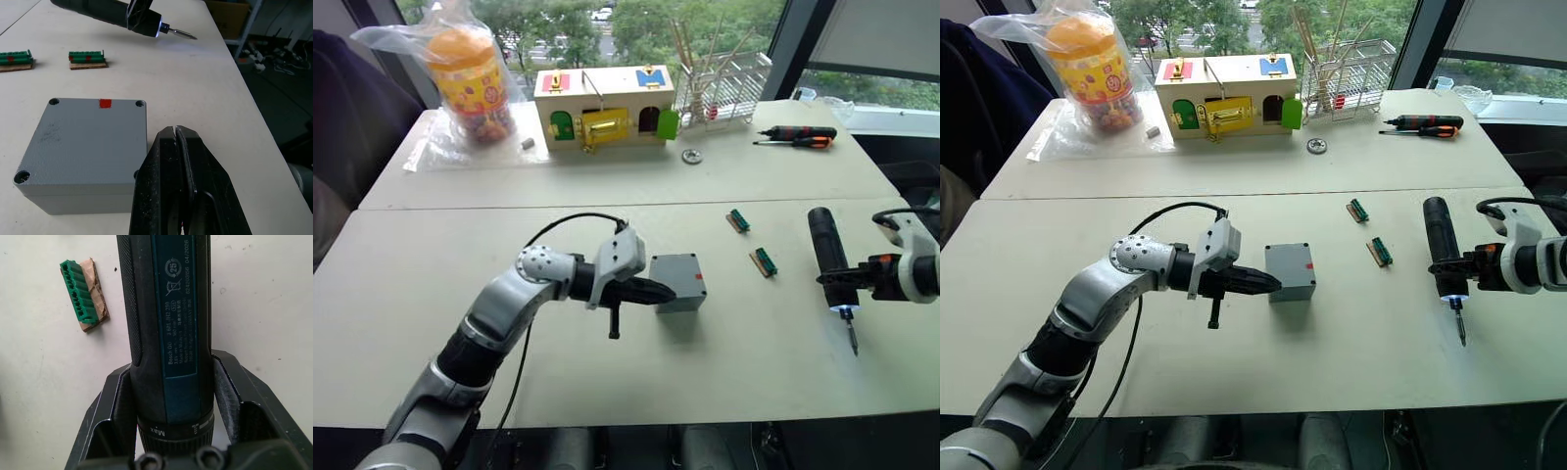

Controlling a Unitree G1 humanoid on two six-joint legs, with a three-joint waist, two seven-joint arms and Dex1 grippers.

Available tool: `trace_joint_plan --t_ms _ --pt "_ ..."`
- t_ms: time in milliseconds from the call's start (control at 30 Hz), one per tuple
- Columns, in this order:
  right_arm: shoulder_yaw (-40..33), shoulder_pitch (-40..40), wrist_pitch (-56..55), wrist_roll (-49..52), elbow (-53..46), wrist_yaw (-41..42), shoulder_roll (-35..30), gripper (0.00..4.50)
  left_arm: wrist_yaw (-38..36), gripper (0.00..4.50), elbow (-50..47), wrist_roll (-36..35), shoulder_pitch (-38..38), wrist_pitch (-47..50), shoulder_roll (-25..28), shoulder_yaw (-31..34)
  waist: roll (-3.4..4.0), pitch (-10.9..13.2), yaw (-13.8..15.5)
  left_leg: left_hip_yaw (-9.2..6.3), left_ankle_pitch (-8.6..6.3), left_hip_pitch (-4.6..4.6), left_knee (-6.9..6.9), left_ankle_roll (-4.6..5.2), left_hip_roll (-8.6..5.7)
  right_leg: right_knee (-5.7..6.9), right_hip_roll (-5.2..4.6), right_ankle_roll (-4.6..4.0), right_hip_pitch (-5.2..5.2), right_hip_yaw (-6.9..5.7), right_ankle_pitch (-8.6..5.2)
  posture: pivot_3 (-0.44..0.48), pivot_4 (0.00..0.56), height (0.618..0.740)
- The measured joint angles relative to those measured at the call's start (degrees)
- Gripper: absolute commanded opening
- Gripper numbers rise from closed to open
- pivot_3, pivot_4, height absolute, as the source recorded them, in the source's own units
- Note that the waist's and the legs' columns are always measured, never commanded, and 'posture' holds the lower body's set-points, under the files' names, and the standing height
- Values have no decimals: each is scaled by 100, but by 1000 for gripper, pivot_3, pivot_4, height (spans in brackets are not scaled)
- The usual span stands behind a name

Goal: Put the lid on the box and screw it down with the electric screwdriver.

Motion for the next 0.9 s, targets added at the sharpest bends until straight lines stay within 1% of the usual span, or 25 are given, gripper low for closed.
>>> trace_joint_plan --t_ms 200,267,300,333,367,400,433,600,667,733,767,833,900 --pt "423 -342 -363 -607 641 419 192 1786 127 0 6 -11 50 12 1 35 1 1 -5 0 0 0 -2 0 -1 -2 0 0 1 -1 0 0 150 708" --pt "499 -475 -442 -785 802 550 276 2804 180 0 108 -11 48 0 0 67 1 1 -11 0 1 0 -2 -2 0 -1 2 0 1 -2 0 0 150 708" --pt "511 -520 -479 -851 857 599 302 3041 207 0 151 -14 48 1 1 88 1 1 -12 1 1 1 -2 -3 0 -1 2 0 1 -2 0 0 150 708" --pt "516 -548 -531 -915 887 653 309 3427 232 0 175 -18 48 2 3 117 1 1 -11 0 2 1 -1 -3 0 0 2 0 1 -2 0 0 150 708" --pt "516 -577 -591 -999 898 699 309 3938 265 0 185 -20 48 2 9 163 1 1 -5 0 2 1 0 -3 0 0 2 0 2 -2 0 0 150 708" --pt "516 -595 -638 -1062 900 730 310 4308 307 0 215 -21 48 2 -6 220 1 1 -2 -1 2 1 1 -3 0 -1 2 1 4 -3 0 0 150 708" --pt "516 -601 -717 -1160 907 743 314 4462 415 0 291 -18 37 1 -49 313 1 1 2 -2 2 1 3 -3 0 -1 1 1 6 -4 0 0 150 708" --pt "464 -596 -1296 -1540 1005 686 430 4462 1005 0 640 -46 -83 70 -339 785 0 1 -8 -1 2 1 4 -4 -1 -1 1 2 8 -5 0 0 150 708" --pt "208 -580 -1683 -1622 984 567 452 4462 1165 0 607 -242 -62 285 -318 1103 2 2 -13 -1 2 2 0 -5 0 0 1 2 5 -5 0 0 150 708" --pt "-360 -522 -2028 -1549 742 493 470 4462 1268 0 505 -431 37 553 -107 1489 2 2 -23 0 5 4 -8 -10 3 0 4 2 3 -5 0 0 150 708" --pt "-883 -307 -2238 -1419 372 457 561 4462 1309 0 360 -575 165 730 -10 1705 -1 3 -25 -1 6 4 -13 -12 6 -1 5 2 2 -6 -1 0 150 708" --pt "-1959 334 -2760 -997 -648 450 1049 4462 1409 0 67 -909 572 1119 171 2115 -12 6 -30 -10 7 13 -20 -17 14 -3 13 2 16 -15 -1 0 150 708" --pt "-2493 1009 -3024 -676 -1544 452 1527 4462 1489 0 -189 -1155 931 1435 312 2320 -15 7 5 -14 8 13 -11 -18 12 -3 11 2 20 -17 -1 0 150 708"
